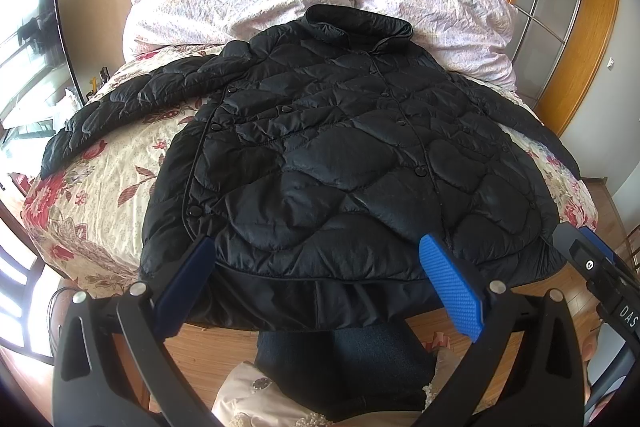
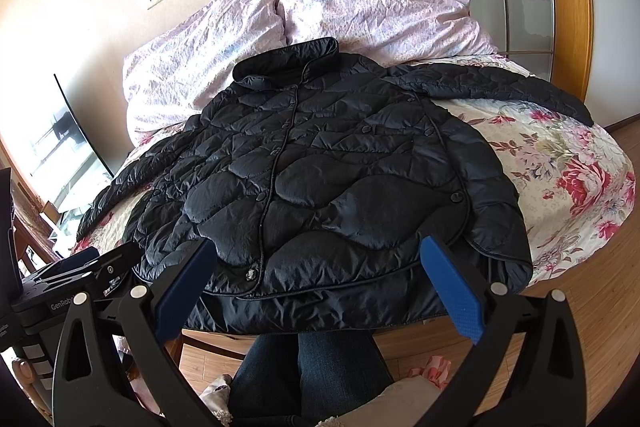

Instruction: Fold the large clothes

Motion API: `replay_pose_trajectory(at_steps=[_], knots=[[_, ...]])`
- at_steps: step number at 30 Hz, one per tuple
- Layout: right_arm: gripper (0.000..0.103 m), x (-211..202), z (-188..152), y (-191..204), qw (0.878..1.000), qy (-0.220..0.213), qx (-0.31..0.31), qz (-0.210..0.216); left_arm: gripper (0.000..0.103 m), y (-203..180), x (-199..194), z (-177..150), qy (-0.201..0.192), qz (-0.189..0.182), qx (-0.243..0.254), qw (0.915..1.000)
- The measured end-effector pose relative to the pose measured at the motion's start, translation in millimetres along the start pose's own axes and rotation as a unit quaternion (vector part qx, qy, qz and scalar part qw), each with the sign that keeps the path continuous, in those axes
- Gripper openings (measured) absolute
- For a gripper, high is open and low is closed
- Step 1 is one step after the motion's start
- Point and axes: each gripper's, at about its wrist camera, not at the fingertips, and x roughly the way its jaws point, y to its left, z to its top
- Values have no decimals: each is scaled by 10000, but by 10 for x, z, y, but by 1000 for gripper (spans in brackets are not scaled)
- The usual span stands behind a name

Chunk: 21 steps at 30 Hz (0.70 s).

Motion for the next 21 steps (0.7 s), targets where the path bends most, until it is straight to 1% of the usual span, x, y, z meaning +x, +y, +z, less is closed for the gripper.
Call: replay_pose_trajectory(at_steps=[21], knots=[[102, 11, 1, -18, 10000, 0, 9, 11, 101, -1, -4, -1, -16, 2, 4, 10000]])
